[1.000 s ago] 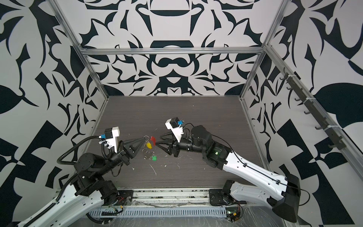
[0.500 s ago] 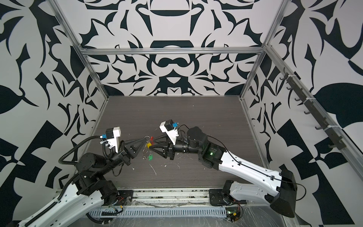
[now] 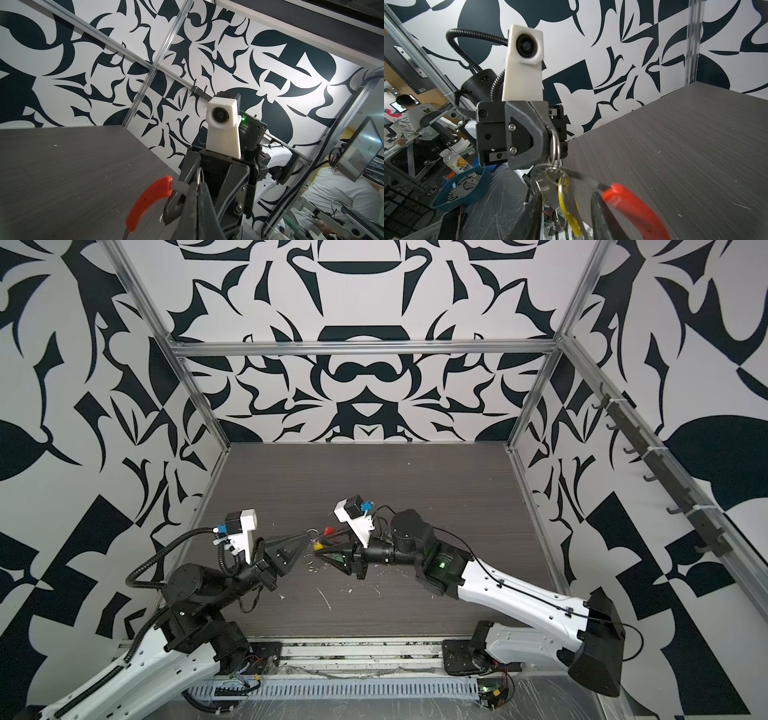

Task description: Remove the keys from the keyring

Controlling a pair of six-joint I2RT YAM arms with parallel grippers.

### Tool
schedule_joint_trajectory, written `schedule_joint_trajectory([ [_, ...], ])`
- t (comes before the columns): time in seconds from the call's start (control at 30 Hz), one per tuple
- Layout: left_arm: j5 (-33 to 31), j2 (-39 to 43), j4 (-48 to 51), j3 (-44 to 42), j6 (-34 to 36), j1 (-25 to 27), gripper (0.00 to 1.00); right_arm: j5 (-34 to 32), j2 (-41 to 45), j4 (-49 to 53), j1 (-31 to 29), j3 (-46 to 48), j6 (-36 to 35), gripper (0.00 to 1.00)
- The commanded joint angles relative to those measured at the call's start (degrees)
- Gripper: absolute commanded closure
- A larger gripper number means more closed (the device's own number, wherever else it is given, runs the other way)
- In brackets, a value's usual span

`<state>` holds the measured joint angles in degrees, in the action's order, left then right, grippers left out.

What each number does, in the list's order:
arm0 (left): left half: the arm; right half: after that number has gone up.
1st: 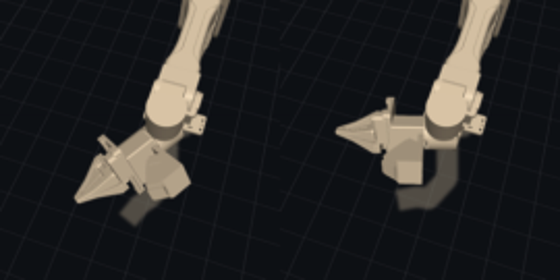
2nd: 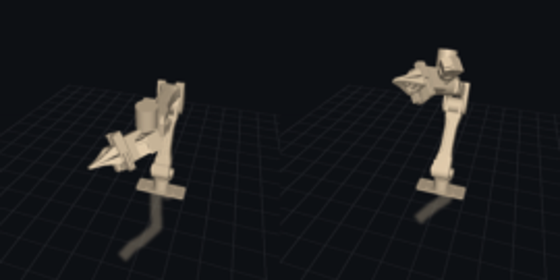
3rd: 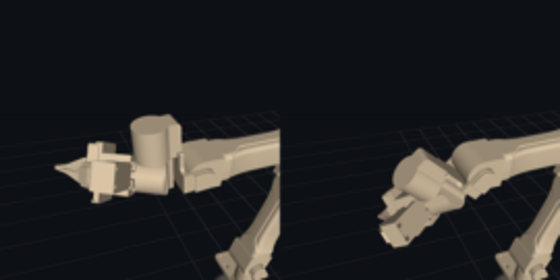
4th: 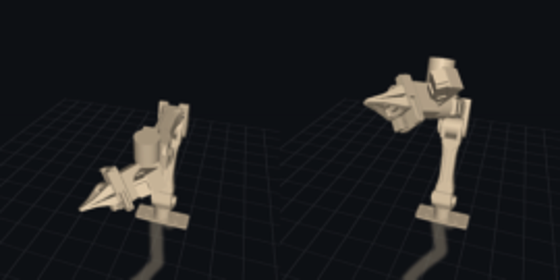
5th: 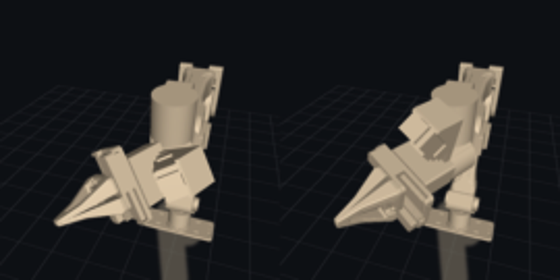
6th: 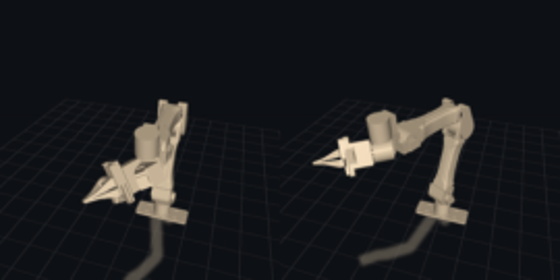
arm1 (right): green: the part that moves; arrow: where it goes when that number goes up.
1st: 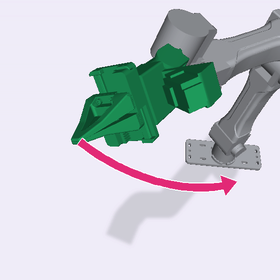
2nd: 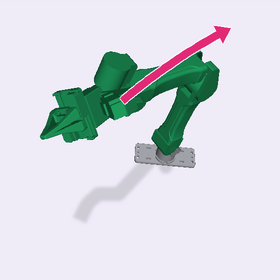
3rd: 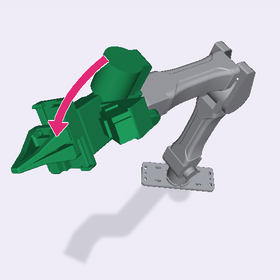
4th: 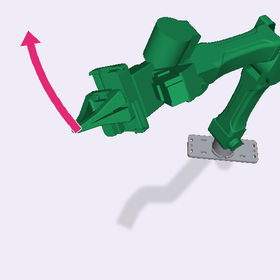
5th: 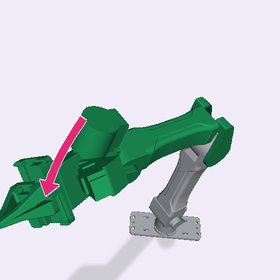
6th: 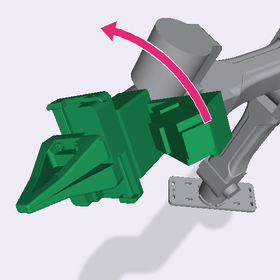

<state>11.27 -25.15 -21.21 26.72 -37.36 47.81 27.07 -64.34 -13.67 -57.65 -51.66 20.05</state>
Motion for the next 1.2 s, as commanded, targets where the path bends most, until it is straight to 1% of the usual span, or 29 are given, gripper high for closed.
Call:
schedule_joint_trajectory([
  [0.0,0.6,0.6,-3.0,-0.2,-0.3,0.2,1.00,0.8,0.0,-4.0,-0.4,-0.2,0.1,0.62],
  [0.07,0.6,0.6,-3.0,-0.2,-0.4,0.2,1.00,0.7,-0.1,-4.1,-0.4,-0.3,0.1,0.64],
  [0.23,0.3,1.0,-3.0,-0.4,-0.4,0.2,1.00,0.9,0.0,-3.9,-0.4,-0.1,0.0,0.76],
  [0.43,0.4,0.7,-3.1,-0.5,-0.5,0.2,1.00,2.0,-0.2,-4.3,-0.6,0.1,0.5,0.78],
  [0.47,0.3,0.6,-3.1,-0.5,-0.5,0.2,1.00,2.0,-0.3,-4.3,-0.6,0.1,0.5,0.80],
  [0.7,-0.2,1.2,-2.7,-1.1,-0.7,0.2,1.00,1.6,0.2,-2.9,-0.6,0.5,0.2,1.00],
  [0.93,-0.5,1.9,0.1,-1.1,-0.2,0.2,1.00,-0.8,2.3,1.1,-0.6,1.2,-0.7,1.00],
  [1.17,-0.9,3.6,0.8,-1.8,0.3,0.2,1.00,-1.9,3.0,4.2,-0.7,1.0,-0.9,1.00],
])
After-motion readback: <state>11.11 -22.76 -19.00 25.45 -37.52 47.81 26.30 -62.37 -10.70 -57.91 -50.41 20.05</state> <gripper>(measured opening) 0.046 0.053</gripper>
